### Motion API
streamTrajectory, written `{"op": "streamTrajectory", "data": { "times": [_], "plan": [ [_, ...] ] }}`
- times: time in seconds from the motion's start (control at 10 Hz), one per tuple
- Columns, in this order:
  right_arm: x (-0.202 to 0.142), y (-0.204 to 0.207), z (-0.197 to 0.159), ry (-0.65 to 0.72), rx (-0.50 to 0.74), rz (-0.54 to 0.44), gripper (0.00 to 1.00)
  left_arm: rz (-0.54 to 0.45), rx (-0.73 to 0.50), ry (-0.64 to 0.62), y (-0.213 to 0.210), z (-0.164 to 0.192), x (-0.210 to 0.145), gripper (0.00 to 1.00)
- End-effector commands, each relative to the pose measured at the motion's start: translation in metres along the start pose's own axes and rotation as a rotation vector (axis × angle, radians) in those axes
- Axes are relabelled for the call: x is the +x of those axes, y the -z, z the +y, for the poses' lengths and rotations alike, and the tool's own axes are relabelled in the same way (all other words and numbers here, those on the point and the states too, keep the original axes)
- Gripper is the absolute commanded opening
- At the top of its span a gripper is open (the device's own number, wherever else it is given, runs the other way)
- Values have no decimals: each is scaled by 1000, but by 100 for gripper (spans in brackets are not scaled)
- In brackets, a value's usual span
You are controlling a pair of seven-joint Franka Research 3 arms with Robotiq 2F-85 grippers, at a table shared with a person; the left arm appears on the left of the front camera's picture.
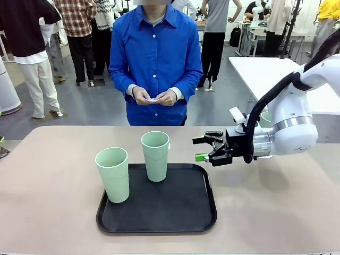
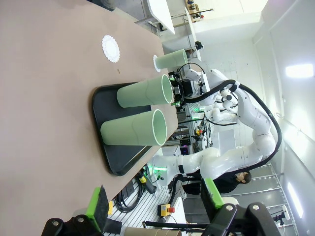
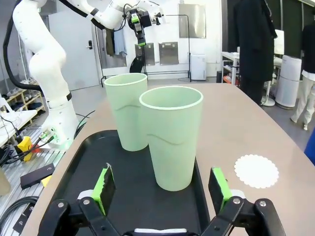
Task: Place coasters on the table and set cups on them.
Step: Take one Reusable plastic cup from the Flat Tray and place it on a coaster set by the human.
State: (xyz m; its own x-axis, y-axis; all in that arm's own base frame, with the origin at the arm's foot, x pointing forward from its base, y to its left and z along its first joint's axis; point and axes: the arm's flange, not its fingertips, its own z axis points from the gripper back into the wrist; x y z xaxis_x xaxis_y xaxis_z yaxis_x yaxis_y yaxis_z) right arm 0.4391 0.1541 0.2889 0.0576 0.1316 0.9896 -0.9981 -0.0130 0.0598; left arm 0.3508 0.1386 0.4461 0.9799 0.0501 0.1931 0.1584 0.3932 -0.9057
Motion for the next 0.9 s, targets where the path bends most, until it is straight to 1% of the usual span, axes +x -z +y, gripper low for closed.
{"op": "streamTrajectory", "data": {
  "times": [0.0,0.2,0.4,0.5,0.8],
  "plan": [
    [-1,0,0,1,-4,8,100,-4,-12,8,-1,-1,-1,100],
    [-21,27,-9,25,41,20,100,-4,-12,8,-1,-1,-1,100],
    [-31,45,-16,31,38,29,100,-4,-12,8,-1,-1,-1,100],
    [-35,52,-18,41,41,51,100,-4,-12,8,-1,-1,-1,100],
    [-40,68,-23,34,44,46,100,-4,-12,8,-1,-1,-1,100]
  ]
}}
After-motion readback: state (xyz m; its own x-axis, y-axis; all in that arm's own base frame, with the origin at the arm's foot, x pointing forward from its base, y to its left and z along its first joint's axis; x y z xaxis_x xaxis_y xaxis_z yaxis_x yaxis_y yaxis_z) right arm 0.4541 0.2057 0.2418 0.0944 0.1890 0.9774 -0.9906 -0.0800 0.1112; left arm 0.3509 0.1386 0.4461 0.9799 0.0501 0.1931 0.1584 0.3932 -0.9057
